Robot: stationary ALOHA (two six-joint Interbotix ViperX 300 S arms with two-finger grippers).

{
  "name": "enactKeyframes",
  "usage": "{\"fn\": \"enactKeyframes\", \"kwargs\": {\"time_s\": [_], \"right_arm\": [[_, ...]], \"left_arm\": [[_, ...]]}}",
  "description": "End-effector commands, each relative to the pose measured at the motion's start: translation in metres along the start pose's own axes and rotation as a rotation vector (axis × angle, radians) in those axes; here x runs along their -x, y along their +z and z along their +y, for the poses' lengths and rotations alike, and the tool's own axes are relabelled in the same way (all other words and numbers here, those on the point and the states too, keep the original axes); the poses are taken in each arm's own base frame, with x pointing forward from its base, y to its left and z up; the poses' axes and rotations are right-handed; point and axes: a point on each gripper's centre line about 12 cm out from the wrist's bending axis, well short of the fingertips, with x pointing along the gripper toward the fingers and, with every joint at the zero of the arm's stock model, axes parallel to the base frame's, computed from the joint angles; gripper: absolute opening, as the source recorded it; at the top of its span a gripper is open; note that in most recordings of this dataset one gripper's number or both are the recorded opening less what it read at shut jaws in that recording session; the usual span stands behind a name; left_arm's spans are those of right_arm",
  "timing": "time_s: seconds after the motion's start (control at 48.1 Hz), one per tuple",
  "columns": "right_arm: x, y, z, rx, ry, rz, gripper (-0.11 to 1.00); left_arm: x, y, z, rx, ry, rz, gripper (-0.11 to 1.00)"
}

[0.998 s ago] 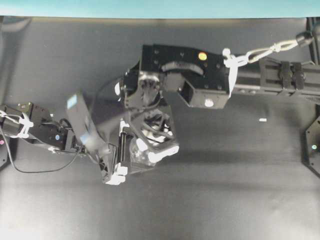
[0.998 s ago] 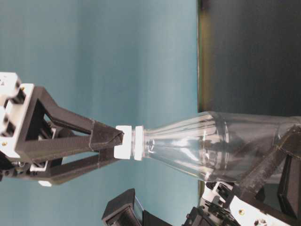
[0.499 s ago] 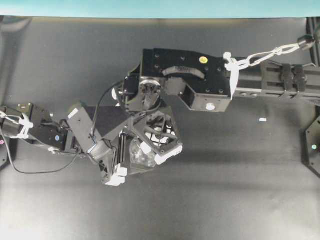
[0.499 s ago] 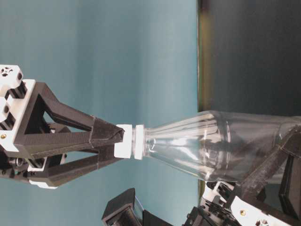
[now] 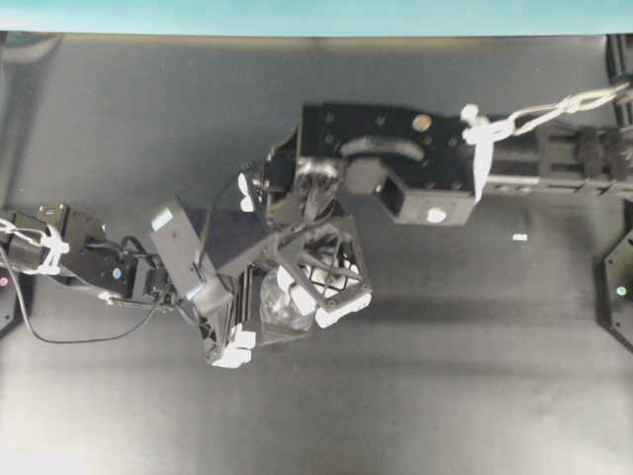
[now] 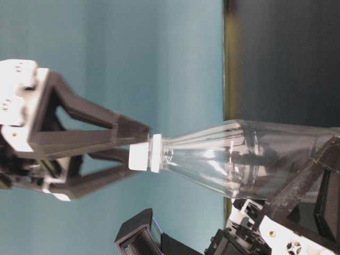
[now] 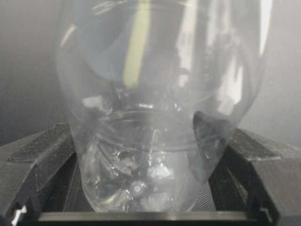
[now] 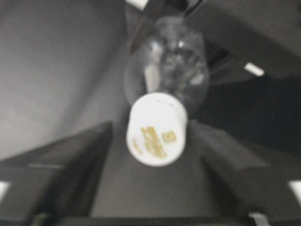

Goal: Open the bottle cap by holding the bottle with the left arm and twisting the cap with the right arm.

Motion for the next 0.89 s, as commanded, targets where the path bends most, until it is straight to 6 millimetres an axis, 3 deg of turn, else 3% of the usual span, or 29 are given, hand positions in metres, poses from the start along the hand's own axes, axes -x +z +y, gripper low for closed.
{"fn": "enactKeyframes", "kwargs": {"time_s": [0.0, 0.062, 0.145, 0.27, 0.395, 0.499, 0.603, 0.707, 0.873], "right_arm": [[0.014, 0.004, 0.005, 0.000, -0.035, -0.050, 0.74], [0.019, 0.004, 0.004, -0.009, -0.059, -0.071, 0.81], [0.030, 0.006, 0.004, -0.032, -0.091, -0.100, 0.80], [0.056, 0.003, 0.012, -0.119, -0.116, -0.140, 0.79], [0.089, -0.001, 0.032, -0.214, -0.128, -0.191, 0.79], [0.112, -0.004, 0.039, -0.391, -0.118, -0.236, 0.79], [0.130, -0.005, 0.038, -0.702, -0.089, -0.275, 0.79], [0.134, -0.006, 0.037, -0.921, -0.058, -0.248, 0.79], [0.113, 0.005, 0.039, -1.003, -0.033, -0.161, 0.79]], "left_arm": [[-0.002, 0.000, -0.002, -0.002, -0.005, 0.002, 0.84], [-0.002, 0.000, -0.002, -0.002, -0.004, 0.004, 0.84], [-0.001, -0.002, -0.001, -0.001, -0.002, 0.011, 0.84], [-0.001, -0.002, -0.002, -0.001, -0.005, 0.010, 0.84], [-0.001, -0.002, -0.003, 0.000, -0.006, 0.010, 0.84], [-0.001, -0.003, -0.005, -0.003, -0.011, 0.013, 0.84], [-0.001, -0.003, -0.006, -0.001, -0.014, 0.013, 0.84], [-0.002, 0.000, -0.007, 0.005, -0.017, 0.003, 0.84], [-0.003, 0.001, -0.008, 0.012, -0.019, 0.000, 0.84]]}}
